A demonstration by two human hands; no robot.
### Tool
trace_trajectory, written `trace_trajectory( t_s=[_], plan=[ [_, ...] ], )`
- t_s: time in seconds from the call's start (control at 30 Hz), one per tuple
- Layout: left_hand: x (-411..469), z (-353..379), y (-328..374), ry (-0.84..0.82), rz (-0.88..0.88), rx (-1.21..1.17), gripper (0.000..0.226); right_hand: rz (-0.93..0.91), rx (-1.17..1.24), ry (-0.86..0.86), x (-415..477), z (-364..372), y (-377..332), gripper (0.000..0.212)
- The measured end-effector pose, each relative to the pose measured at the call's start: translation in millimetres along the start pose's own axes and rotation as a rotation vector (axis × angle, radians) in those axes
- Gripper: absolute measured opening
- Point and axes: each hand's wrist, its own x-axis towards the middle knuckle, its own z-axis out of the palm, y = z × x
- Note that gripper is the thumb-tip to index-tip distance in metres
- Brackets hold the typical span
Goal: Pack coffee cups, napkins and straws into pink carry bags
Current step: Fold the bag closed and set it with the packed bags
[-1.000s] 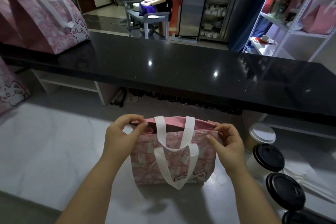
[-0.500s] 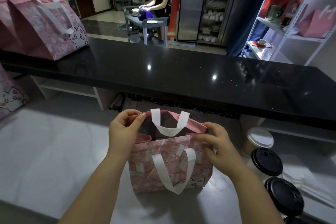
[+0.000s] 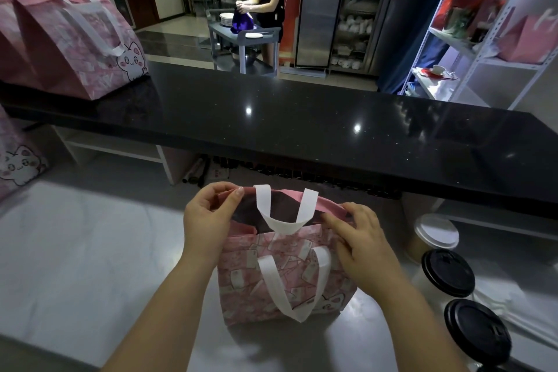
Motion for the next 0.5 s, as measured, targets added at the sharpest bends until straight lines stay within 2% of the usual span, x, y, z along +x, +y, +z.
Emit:
trace_trajectory(
  t_s=[0.2, 0.4, 0.5],
  plan=[
    [1, 0, -4, -0.009, 0.004, 0.019, 0.011, -0.035, 0.084, 0.129, -4, 6, 6, 0.051],
    [2, -1, -5, -0.002, 0.025, -0.017, 0.013, -0.043, 0.034, 0.129, 2, 6, 24, 0.042],
    [3, 0, -6, -0.006, 0.018, -0.039, 0.010, -0.068, -0.013, 0.145, 3, 9, 25, 0.045]
  ],
)
